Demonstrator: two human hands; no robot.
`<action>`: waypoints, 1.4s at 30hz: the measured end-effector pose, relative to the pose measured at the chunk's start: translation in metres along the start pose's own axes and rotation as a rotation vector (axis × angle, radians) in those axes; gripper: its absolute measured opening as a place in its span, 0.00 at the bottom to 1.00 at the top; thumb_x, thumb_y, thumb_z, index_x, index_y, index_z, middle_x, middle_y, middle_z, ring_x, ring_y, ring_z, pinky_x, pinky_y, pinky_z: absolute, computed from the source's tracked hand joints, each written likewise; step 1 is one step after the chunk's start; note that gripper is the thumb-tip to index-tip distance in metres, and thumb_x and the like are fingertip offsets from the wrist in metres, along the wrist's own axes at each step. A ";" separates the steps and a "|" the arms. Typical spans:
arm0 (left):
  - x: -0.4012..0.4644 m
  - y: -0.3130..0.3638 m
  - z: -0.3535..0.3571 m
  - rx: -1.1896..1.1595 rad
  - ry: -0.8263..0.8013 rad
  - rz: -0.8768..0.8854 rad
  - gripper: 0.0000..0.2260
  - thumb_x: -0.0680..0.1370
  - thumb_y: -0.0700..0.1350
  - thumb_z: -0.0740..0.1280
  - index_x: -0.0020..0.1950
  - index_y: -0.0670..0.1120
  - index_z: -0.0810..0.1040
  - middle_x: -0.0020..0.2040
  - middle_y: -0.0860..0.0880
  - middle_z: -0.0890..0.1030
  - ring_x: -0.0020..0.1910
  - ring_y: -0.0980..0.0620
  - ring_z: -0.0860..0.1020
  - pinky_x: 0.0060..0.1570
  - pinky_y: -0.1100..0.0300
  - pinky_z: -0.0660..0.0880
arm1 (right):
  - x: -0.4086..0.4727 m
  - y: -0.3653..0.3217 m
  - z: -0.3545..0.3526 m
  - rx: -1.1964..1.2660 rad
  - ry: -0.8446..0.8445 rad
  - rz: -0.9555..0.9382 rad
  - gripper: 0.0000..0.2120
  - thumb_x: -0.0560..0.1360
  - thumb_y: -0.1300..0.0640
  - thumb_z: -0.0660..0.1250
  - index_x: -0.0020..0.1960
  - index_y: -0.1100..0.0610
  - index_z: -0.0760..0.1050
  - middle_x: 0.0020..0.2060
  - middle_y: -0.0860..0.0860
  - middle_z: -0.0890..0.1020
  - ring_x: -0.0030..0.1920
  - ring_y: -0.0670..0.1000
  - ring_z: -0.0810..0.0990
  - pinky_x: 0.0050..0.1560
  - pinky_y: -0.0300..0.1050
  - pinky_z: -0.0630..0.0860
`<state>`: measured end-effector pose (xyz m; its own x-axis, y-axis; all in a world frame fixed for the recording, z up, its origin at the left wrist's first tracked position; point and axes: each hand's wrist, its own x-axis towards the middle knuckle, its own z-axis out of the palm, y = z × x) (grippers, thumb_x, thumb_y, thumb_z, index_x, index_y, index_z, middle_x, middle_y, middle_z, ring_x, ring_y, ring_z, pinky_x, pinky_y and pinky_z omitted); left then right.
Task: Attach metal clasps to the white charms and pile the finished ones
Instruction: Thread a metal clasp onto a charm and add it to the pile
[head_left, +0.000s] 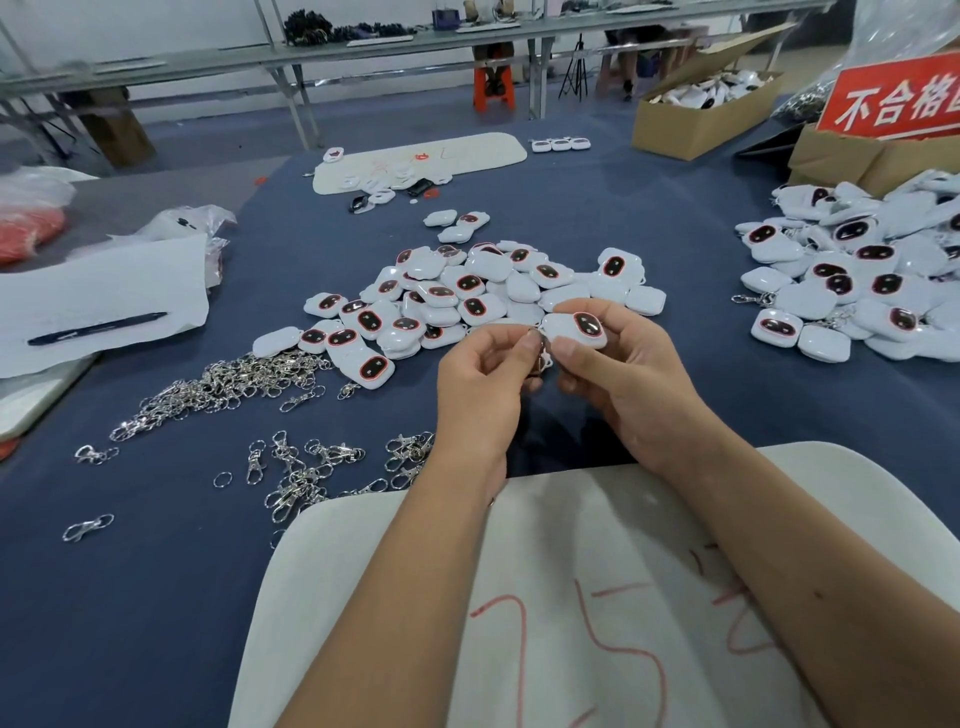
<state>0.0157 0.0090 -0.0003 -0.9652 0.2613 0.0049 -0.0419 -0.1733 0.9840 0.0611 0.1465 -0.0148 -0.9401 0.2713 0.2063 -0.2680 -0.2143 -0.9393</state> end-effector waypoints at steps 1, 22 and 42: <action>0.000 0.000 0.000 -0.010 0.000 0.002 0.03 0.81 0.39 0.69 0.48 0.44 0.83 0.37 0.52 0.82 0.41 0.56 0.80 0.42 0.63 0.78 | 0.000 0.000 0.000 -0.019 0.010 0.001 0.16 0.74 0.59 0.75 0.61 0.58 0.79 0.42 0.50 0.83 0.39 0.50 0.78 0.41 0.41 0.78; 0.003 0.002 -0.018 0.701 -0.069 0.456 0.08 0.77 0.34 0.69 0.41 0.46 0.79 0.39 0.53 0.82 0.41 0.51 0.78 0.44 0.52 0.76 | -0.004 0.003 0.001 -0.206 0.075 -0.037 0.12 0.76 0.61 0.77 0.56 0.60 0.79 0.39 0.54 0.84 0.38 0.50 0.78 0.37 0.41 0.77; -0.003 0.004 -0.004 -0.162 -0.044 -0.021 0.06 0.78 0.34 0.71 0.47 0.45 0.83 0.40 0.47 0.86 0.41 0.52 0.81 0.42 0.61 0.77 | -0.003 -0.005 0.000 0.034 0.026 -0.016 0.14 0.74 0.57 0.76 0.58 0.54 0.82 0.41 0.59 0.81 0.32 0.50 0.73 0.36 0.39 0.74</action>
<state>0.0174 0.0040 0.0032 -0.9515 0.3075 -0.0035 -0.1059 -0.3172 0.9424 0.0649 0.1465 -0.0109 -0.9300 0.2989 0.2137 -0.2903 -0.2411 -0.9261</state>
